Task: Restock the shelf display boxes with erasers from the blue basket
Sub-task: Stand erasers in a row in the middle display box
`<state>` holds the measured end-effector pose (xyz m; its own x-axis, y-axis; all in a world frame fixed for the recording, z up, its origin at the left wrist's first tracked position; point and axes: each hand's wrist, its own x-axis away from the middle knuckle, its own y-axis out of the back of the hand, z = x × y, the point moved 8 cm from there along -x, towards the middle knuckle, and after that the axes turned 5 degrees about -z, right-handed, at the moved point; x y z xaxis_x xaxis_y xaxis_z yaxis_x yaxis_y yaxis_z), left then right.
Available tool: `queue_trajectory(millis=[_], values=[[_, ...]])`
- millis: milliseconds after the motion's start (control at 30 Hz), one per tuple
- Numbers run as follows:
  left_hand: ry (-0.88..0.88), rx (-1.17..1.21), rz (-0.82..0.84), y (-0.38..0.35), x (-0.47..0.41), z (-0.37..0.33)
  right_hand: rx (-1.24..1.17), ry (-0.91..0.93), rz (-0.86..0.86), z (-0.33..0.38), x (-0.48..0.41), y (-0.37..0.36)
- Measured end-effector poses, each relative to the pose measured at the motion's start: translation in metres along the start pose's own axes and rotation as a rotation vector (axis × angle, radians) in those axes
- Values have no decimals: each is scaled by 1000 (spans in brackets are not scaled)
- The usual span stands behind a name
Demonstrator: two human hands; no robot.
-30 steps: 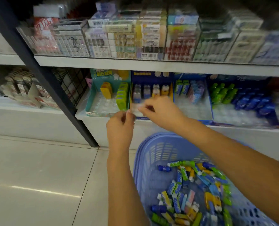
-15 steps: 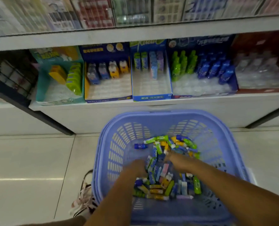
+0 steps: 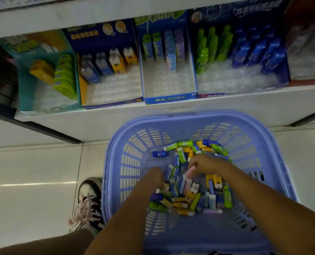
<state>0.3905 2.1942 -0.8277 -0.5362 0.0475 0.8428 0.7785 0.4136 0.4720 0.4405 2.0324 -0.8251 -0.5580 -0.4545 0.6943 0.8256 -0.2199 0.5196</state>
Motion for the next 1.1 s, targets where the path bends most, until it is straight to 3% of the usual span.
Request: queue_trajectory(millis=[133,367,600,767,933,1100], values=[[6,-35,118,18,9,-2,-425,89,20,29,23,39],[-133,657,112,96,58,-51,-768,275,-14,78,64,108],[-431,830,-183,171,128,-89,-1040,580,-527,127,136,210],[-491,1084,-284,203,156,-98,-796,524,-859,135,151,260],[-476,1083,-353,215,165,-95,-490,393,-983,142,145,286],[-485,1127,-366,217,170,-94,93,159,-1125,161,128,304]])
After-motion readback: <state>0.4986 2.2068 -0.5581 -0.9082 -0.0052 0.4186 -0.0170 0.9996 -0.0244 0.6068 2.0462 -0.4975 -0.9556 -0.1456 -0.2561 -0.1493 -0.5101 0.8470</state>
